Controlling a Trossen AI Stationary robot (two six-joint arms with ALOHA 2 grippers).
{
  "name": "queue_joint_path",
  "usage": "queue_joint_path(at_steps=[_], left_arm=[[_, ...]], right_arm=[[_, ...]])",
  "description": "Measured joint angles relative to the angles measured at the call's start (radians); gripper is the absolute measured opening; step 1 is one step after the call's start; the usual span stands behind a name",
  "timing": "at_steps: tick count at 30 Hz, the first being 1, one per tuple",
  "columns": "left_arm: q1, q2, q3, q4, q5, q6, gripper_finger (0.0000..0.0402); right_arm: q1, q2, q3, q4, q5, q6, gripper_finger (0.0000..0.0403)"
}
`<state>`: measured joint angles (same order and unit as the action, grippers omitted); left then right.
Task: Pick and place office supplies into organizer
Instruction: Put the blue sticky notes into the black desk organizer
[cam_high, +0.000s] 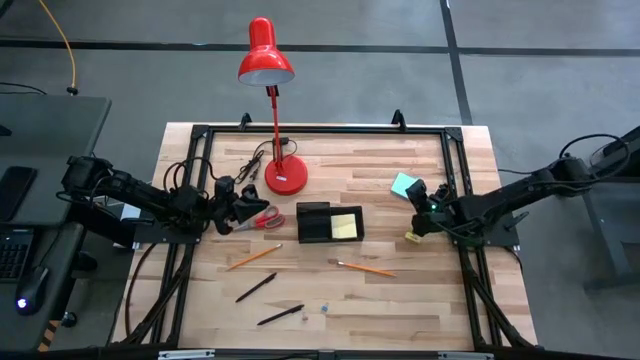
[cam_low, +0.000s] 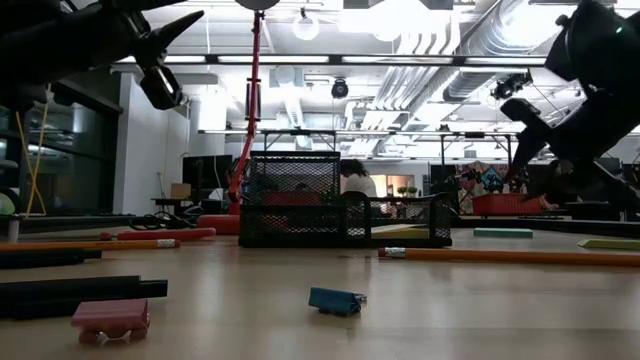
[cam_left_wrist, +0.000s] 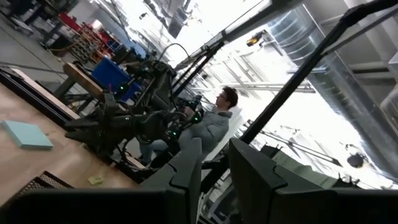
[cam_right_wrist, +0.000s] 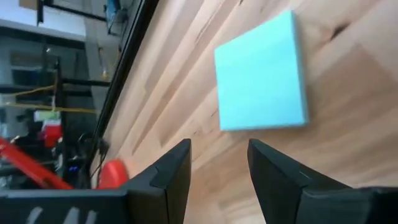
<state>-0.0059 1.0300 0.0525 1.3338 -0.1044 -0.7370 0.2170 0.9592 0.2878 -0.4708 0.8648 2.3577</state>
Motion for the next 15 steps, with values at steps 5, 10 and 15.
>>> queue_joint_path(at_steps=[5,10,15], left_arm=[[-0.001,0.000,0.000,0.000,-0.018,0.000,0.0074],[-0.001,0.000,0.000,0.000,-0.018,-0.002,0.0074],[0.000,0.000,0.000,-0.001,-0.021,-0.003,0.0074]], right_arm=[[-0.033,0.002,0.000,-0.075,-0.097,-0.062,0.0148],[-0.036,0.002,0.000,-0.143,-0.098,-0.058,0.0148],[-0.056,0.022,0.000,-0.177,-0.134,-0.056,0.0148]])
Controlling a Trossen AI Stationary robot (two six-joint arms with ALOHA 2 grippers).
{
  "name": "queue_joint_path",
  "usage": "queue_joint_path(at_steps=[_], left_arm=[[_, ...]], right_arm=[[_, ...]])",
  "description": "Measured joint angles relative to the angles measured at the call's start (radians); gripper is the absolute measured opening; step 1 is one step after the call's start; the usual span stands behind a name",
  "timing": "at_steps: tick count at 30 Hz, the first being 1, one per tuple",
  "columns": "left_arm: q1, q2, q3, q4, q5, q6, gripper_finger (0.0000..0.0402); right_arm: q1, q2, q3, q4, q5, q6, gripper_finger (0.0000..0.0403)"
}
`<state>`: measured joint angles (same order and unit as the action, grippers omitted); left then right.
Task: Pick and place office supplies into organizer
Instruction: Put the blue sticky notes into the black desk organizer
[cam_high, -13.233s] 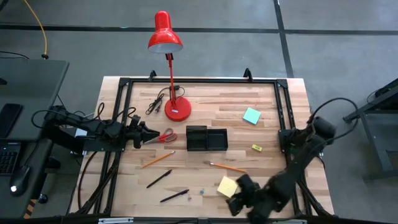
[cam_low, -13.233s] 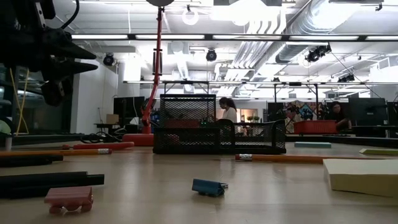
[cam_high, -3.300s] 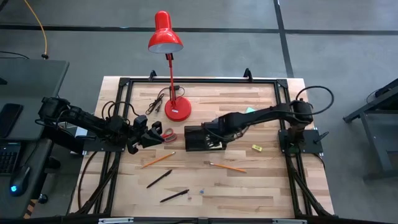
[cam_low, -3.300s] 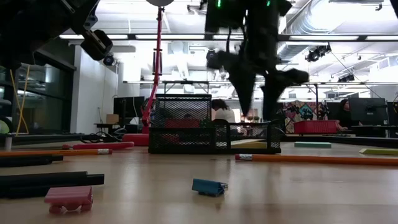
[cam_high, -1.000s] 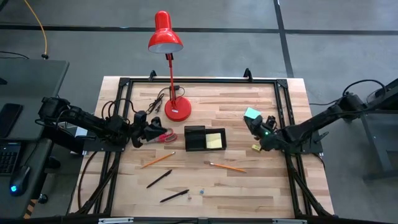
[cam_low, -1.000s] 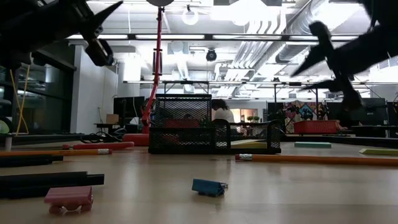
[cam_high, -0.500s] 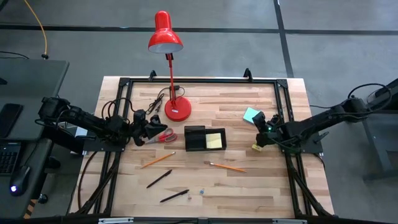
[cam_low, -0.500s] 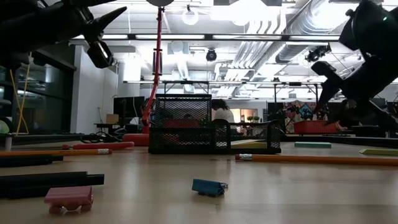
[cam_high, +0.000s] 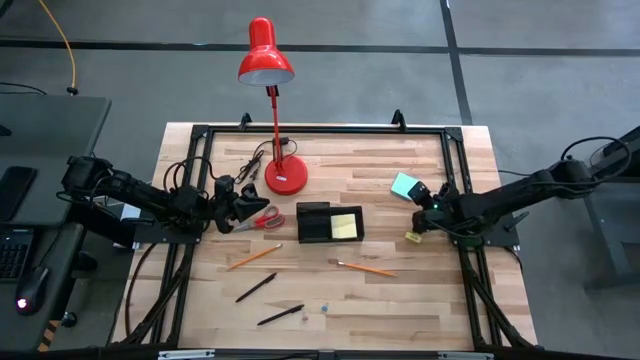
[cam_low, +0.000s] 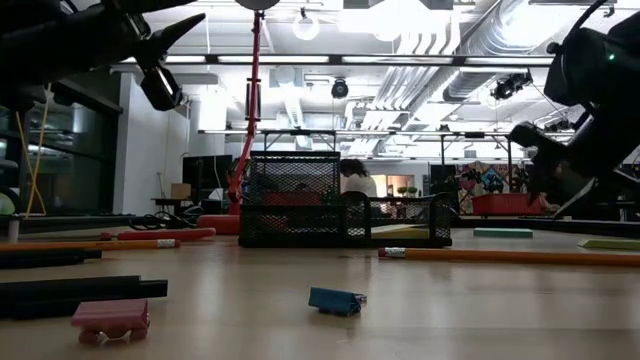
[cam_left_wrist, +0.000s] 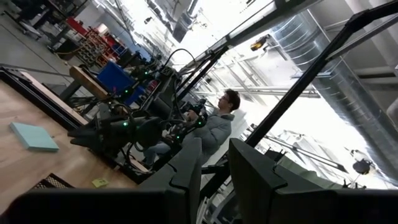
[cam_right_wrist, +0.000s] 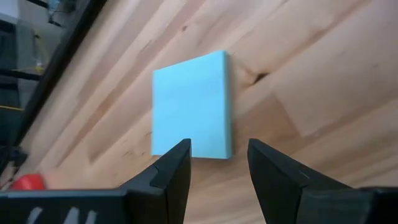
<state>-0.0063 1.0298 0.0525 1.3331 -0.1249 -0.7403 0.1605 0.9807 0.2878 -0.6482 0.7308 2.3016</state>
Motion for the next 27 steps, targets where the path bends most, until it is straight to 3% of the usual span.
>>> queue_joint_path(at_steps=[27], left_arm=[[0.000,0.000,0.000,-0.063,0.002,-0.005,0.0074]], right_arm=[[-0.097,0.255,0.002,0.269,-0.017,-0.118,0.0149]])
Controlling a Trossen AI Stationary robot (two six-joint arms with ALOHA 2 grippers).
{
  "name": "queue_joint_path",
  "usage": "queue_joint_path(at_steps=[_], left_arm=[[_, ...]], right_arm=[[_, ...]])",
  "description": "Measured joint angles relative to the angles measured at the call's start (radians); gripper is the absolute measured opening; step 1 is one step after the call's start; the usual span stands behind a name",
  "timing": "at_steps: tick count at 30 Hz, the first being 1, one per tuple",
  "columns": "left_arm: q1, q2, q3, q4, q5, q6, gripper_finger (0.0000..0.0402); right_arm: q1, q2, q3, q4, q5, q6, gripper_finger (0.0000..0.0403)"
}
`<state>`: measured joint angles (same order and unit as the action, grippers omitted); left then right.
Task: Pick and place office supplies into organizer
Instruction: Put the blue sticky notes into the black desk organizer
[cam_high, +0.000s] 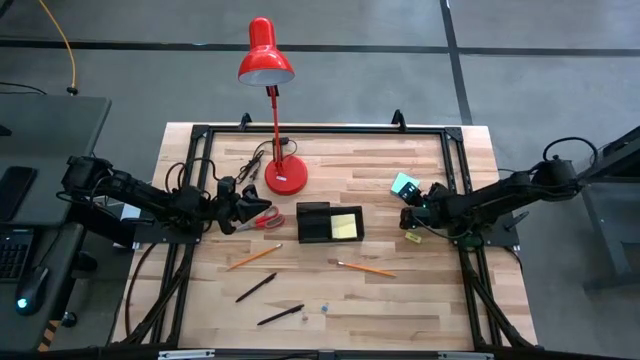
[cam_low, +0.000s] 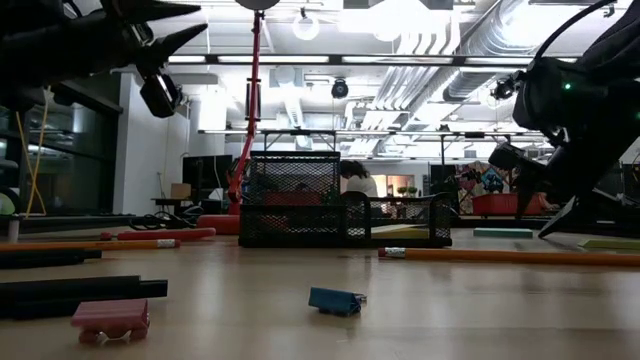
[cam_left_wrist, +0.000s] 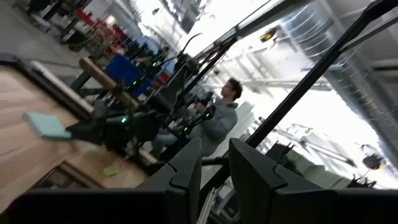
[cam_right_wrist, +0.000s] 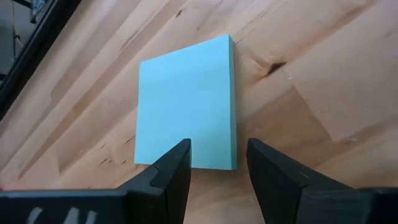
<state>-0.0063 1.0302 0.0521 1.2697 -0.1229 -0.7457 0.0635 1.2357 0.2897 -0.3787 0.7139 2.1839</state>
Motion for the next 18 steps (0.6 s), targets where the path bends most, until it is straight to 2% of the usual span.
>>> queue_joint_path(at_steps=[6,18], left_arm=[[0.000,0.000,0.000,-0.008,0.010,-0.011,0.0074],[0.000,0.000,0.000,-0.016,0.022,-0.021,0.0074]], right_arm=[[-0.006,0.008,0.001,0.003,-0.004,-0.017,0.0148],[-0.094,0.006,0.003,0.008,-0.084,-0.127,0.0144]])
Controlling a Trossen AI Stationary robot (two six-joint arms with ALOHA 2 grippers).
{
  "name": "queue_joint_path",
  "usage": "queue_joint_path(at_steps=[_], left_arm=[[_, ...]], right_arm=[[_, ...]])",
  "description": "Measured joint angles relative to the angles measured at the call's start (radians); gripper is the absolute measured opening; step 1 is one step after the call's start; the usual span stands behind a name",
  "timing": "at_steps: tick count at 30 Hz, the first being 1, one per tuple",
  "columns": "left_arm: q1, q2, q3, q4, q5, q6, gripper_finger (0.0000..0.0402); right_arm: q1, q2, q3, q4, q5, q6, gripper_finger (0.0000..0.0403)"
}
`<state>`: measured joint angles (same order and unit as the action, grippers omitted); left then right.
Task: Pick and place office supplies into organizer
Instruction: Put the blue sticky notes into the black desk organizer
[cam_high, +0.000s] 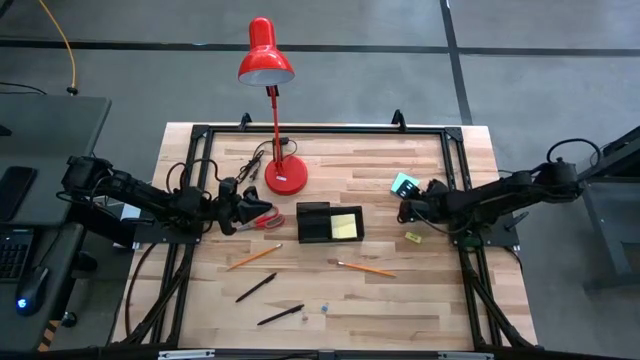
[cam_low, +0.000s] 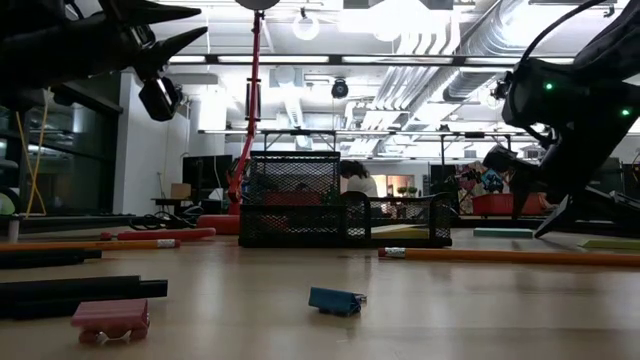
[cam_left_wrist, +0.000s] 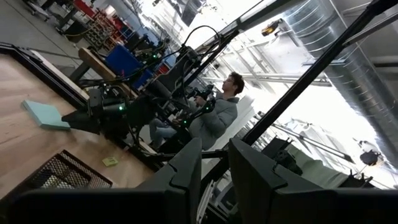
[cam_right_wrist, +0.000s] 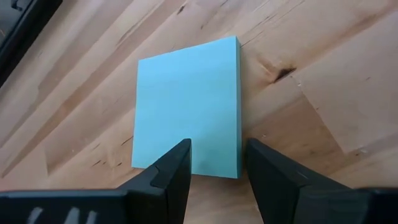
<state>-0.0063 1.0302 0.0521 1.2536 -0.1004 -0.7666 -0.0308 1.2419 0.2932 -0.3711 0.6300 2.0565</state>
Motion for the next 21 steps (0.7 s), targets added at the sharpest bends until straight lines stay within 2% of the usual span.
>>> queue_joint_path(at_steps=[11,15,18,21], left_arm=[[0.000,0.000,0.000,0.001,0.029,-0.002,0.0074],[0.000,0.000,0.000,0.000,0.040,-0.005,0.0074],[0.000,0.000,0.000,0.000,0.041,-0.012,0.0074],[0.000,0.000,0.000,0.001,0.041,-0.034,0.0074]], right_arm=[[-0.044,0.000,-0.011,0.023,-0.037,-0.055,0.0095],[-0.067,-0.003,-0.074,0.165,-0.017,-0.091,0.0060],[-0.077,-0.007,-0.122,0.297,-0.014,-0.142,0.0015],[-0.088,-0.007,-0.124,0.298,-0.022,-0.154,0.0006]])
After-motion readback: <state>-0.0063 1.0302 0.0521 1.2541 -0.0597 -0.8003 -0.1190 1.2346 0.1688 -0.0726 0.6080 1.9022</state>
